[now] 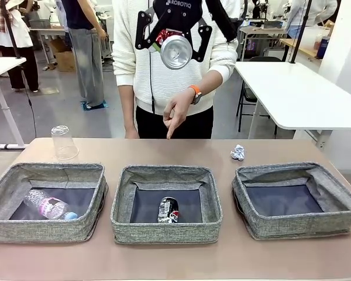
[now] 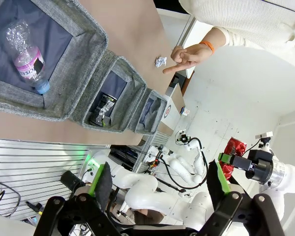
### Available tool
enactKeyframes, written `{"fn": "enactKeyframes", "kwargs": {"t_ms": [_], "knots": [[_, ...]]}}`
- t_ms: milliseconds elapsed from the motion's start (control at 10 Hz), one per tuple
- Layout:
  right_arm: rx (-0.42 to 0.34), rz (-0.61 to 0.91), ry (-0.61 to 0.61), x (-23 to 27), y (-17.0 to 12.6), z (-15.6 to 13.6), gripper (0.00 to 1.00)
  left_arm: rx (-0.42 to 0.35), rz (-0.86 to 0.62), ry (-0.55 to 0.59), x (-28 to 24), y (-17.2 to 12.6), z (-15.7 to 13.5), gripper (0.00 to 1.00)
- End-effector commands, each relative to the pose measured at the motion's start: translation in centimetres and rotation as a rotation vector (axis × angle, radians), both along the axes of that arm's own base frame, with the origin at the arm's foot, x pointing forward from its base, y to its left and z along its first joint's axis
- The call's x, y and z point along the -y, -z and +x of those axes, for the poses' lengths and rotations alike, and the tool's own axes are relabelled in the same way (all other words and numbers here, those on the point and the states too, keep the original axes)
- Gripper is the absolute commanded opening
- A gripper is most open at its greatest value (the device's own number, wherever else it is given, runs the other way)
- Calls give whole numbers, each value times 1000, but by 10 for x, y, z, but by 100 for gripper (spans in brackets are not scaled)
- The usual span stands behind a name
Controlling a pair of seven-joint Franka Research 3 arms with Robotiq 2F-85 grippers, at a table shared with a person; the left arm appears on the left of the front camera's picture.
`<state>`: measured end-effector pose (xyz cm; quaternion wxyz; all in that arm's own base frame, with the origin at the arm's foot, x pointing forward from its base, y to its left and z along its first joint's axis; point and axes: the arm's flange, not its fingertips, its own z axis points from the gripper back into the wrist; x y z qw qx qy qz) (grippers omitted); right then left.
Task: Sort the waste into the appropriate baskets.
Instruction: Place the picked waste into the Fabric basket indicated by the person.
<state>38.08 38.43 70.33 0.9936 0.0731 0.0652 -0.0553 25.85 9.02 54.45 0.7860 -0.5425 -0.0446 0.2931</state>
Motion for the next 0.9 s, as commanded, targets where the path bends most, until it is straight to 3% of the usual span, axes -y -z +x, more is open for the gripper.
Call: {"fn": "enactKeyframes", "kwargs": {"t_ms": [0, 200, 300, 400, 500, 800], "knots": [[44, -25, -24, -16, 85, 6, 0, 13, -2, 4, -2, 0, -1, 100], [57, -163, 63, -17, 208, -6, 0, 13, -2, 4, -2, 0, -1, 100], [23, -147, 11, -15, 245, -15, 0, 13, -2, 4, -2, 0, -1, 100], [5, -132, -41, -13, 263, -19, 0, 13, -2, 4, -2, 0, -1, 100], [50, -173, -47, -11, 271, -16, 0, 13, -2, 4, -2, 0, -1, 100], [70, -146, -8, -10, 274, -14, 0, 13, -2, 4, -2, 0, -1, 100]]}}
